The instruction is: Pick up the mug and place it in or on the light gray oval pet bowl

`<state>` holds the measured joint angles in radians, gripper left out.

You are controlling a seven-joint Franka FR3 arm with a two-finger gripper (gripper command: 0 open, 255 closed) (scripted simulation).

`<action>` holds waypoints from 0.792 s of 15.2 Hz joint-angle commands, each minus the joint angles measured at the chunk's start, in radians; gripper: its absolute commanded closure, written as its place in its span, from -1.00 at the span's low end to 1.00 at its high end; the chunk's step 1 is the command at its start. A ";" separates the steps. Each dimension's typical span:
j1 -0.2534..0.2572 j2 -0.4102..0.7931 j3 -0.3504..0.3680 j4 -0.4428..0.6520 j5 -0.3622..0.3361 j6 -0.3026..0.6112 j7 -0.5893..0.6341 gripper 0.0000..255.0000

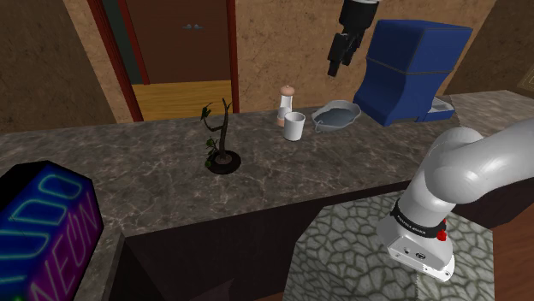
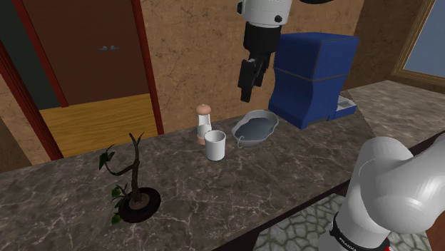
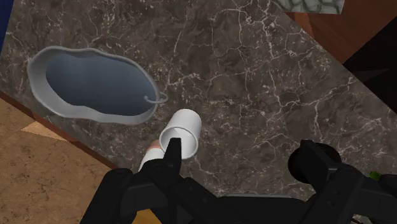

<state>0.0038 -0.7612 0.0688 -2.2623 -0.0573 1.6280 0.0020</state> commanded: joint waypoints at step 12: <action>-0.015 0.206 -0.078 -0.166 -0.023 0.391 -0.082 -1.00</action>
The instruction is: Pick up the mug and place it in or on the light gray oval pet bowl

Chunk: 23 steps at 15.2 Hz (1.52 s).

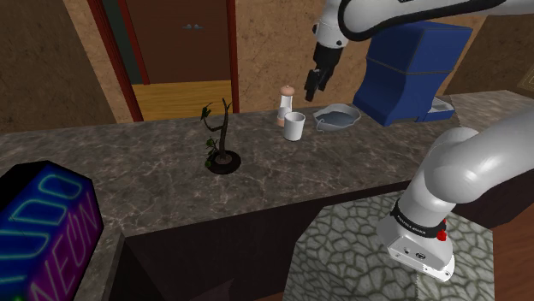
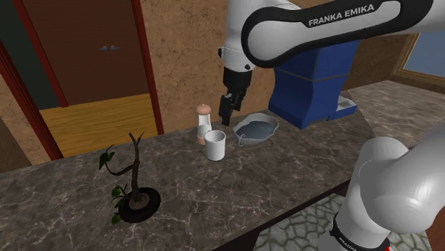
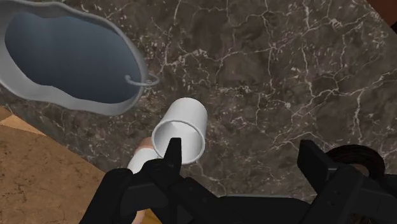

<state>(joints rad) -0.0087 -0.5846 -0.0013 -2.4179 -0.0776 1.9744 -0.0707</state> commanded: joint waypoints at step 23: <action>-0.008 0.520 -0.086 -0.006 0.030 0.546 -0.126 -1.00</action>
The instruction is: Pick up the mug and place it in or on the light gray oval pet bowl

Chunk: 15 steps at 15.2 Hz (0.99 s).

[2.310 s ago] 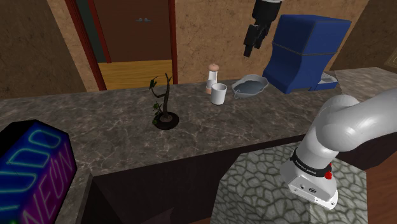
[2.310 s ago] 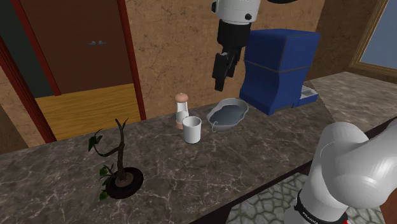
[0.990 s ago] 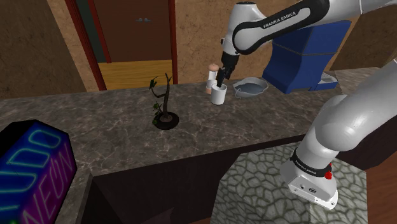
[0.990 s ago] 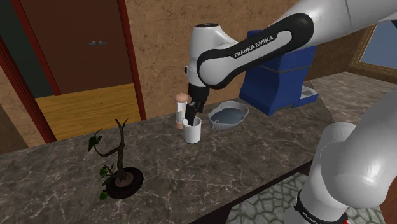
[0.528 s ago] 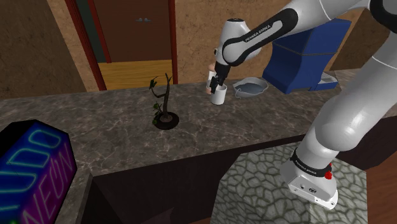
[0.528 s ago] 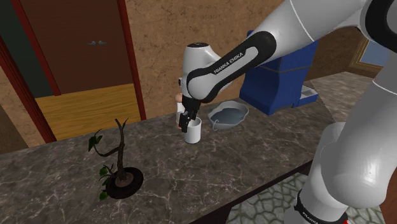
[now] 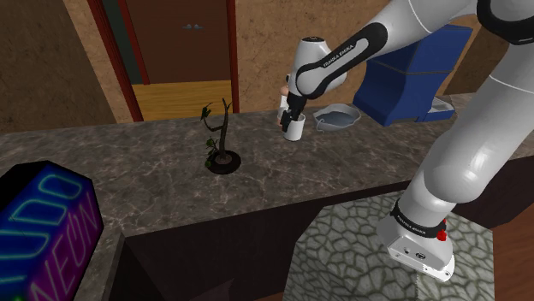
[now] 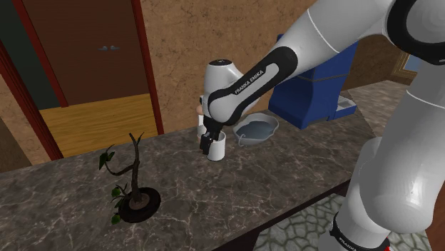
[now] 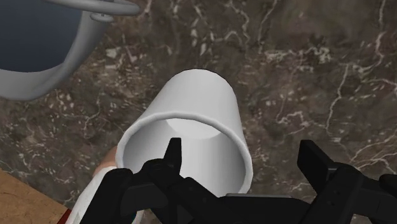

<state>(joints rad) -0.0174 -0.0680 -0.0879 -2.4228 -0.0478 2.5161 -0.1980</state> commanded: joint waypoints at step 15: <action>0.000 0.003 0.001 -0.001 0.000 0.004 0.001 1.00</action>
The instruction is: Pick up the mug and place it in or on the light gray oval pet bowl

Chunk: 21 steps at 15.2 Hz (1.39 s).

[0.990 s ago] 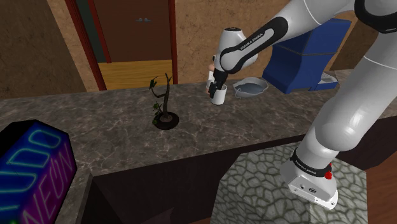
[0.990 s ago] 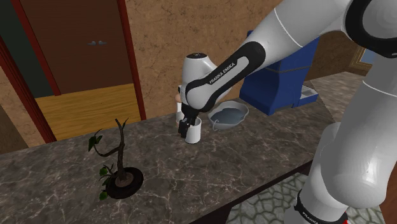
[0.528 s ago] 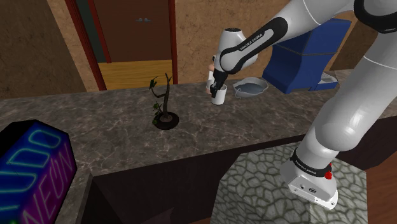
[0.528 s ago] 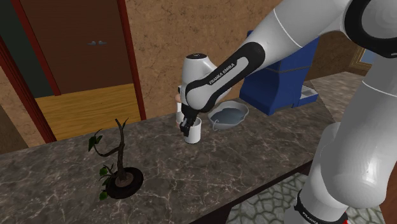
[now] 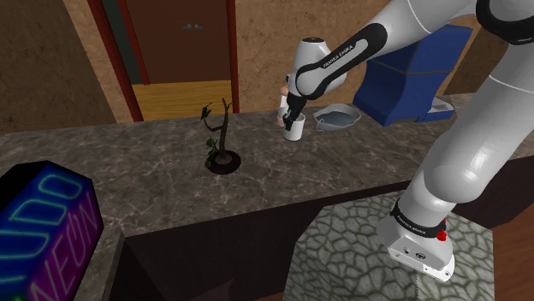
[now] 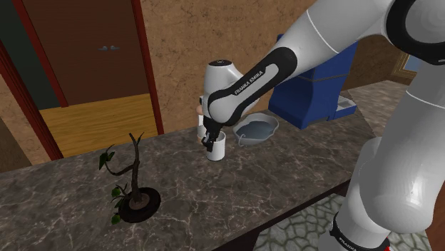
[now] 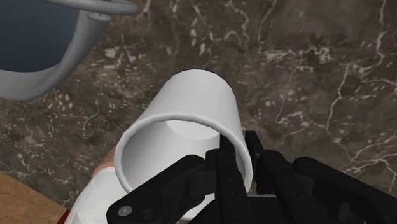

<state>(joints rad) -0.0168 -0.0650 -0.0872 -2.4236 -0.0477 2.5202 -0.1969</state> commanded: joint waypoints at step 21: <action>0.001 -0.149 0.005 0.147 -0.004 -0.296 -0.001 1.00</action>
<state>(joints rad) -0.0151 -0.2066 -0.0810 -2.2872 -0.0512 2.2424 -0.1960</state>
